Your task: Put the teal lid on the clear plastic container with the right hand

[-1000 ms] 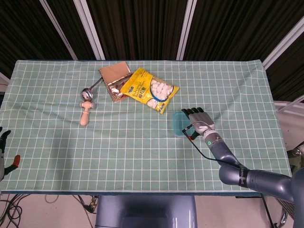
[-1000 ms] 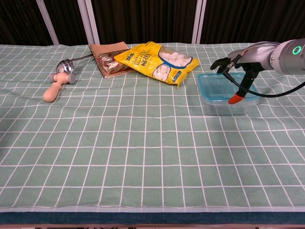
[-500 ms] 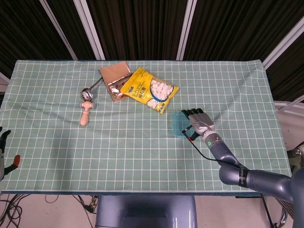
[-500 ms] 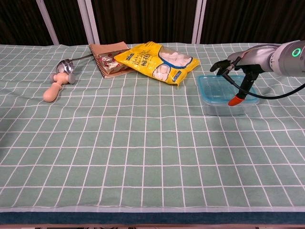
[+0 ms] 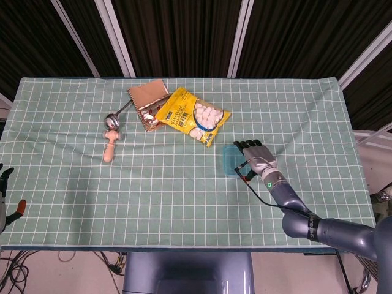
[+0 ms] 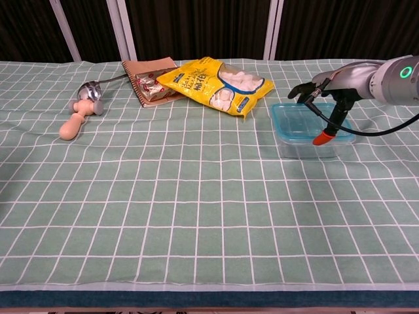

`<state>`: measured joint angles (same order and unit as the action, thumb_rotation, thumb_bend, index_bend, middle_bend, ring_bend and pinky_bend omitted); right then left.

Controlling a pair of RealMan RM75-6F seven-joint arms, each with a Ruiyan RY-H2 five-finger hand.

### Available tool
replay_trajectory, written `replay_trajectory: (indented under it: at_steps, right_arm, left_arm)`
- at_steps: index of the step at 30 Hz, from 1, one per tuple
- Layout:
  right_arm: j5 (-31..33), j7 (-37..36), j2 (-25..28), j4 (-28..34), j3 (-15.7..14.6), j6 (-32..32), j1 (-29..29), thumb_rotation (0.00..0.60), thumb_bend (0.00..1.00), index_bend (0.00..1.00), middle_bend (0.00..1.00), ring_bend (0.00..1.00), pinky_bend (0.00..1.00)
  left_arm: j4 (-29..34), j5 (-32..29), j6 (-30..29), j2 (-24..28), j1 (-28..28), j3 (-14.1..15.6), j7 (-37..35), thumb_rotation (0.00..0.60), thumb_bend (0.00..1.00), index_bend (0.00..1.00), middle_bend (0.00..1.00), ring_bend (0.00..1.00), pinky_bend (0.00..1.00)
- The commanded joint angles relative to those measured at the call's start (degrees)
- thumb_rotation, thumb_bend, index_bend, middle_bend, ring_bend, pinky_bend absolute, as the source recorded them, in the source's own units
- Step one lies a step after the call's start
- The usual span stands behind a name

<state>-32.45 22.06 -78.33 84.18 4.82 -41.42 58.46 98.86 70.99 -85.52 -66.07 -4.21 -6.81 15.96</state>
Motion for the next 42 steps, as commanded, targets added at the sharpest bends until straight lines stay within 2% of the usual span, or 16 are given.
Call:
replay_trajectory:
  at_steps: [1, 13, 25, 42]
  right_arm:
    - [-0.05, -0.07, -0.09, -0.08, 0.03, -0.03, 0.01, 0.600, 0.34, 0.01, 0.37, 0.06, 0.00]
    - [0.59, 0.35, -0.31, -0.37, -0.15, 0.00, 0.37, 0.600, 0.34, 0.01, 0.37, 0.06, 0.00]
    - [1.78, 0.82, 0.34, 0.11, -0.63, 0.58, 0.79, 0.600, 0.34, 0.00, 0.21, 0.02, 0.00]
    - [2.96, 1.22, 0.72, 0.76, -1.19, 0.44, 1.37, 0.600, 0.34, 0.00, 0.07, 0.00, 0.00]
  left_arm:
    - [0.01, -0.05, 0.04, -0.01, -0.01, 0.01, 0.02, 0.600, 0.34, 0.13, 0.00, 0.00, 0.00]
    - [0.00, -0.17, 0.10, 0.00, -0.06, 0.00, 0.06, 0.600, 0.34, 0.13, 0.00, 0.00, 0.00]
    - [-0.01, -0.25, 0.10, -0.01, -0.08, 0.01, 0.12, 0.600, 0.34, 0.13, 0.00, 0.00, 0.00]
    - [0.02, -0.32, 0.13, -0.05, -0.11, 0.07, 0.30, 0.600, 0.34, 0.13, 0.00, 0.00, 0.00]
